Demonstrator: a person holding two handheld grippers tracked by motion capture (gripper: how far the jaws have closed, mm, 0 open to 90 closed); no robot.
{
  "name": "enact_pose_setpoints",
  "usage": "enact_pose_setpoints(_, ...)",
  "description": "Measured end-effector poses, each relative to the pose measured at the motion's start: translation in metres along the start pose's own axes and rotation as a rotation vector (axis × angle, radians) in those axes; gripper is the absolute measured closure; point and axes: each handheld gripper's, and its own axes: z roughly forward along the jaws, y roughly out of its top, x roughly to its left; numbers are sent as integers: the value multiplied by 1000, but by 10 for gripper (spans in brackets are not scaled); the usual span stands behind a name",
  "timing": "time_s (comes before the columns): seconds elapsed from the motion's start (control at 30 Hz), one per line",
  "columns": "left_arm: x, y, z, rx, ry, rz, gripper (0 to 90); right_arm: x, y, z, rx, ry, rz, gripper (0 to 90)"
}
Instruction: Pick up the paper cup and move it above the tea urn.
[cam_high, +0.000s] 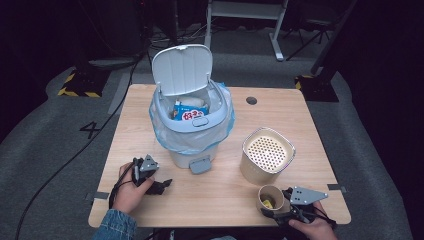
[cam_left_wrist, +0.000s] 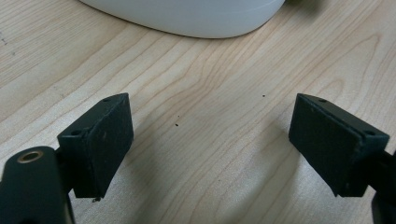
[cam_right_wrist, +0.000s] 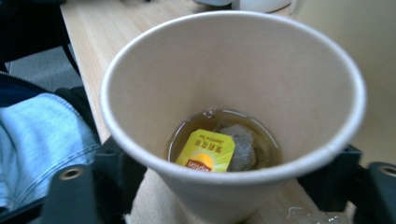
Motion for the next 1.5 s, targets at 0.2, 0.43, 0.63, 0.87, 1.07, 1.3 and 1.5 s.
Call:
enact_pose_setpoints(0.2,0,1,1,2,-2,4,133,-2,1,-1,-8,17,-15,301)
enact_pose_setpoints(0.43,1,1,1,3,1,11,126,-3,10,-10,-41,23,-55,301)
enact_pose_setpoints(0.63,0,1,1,4,-1,9,125,-6,25,-22,-46,48,-81,305)
enact_pose_setpoints(0.87,0,1,1,3,-1,9,125,-8,49,-39,-66,72,-129,310)
enact_pose_setpoints(1.07,1,1,1,4,-1,9,125,-14,72,-53,-82,64,-134,310)
enact_pose_setpoints(1.3,1,1,1,4,-2,10,124,-22,96,-67,-106,43,-132,313)
enact_pose_setpoints(1.5,1,2,2,5,-7,13,121,-28,114,-73,-124,25,-141,314)
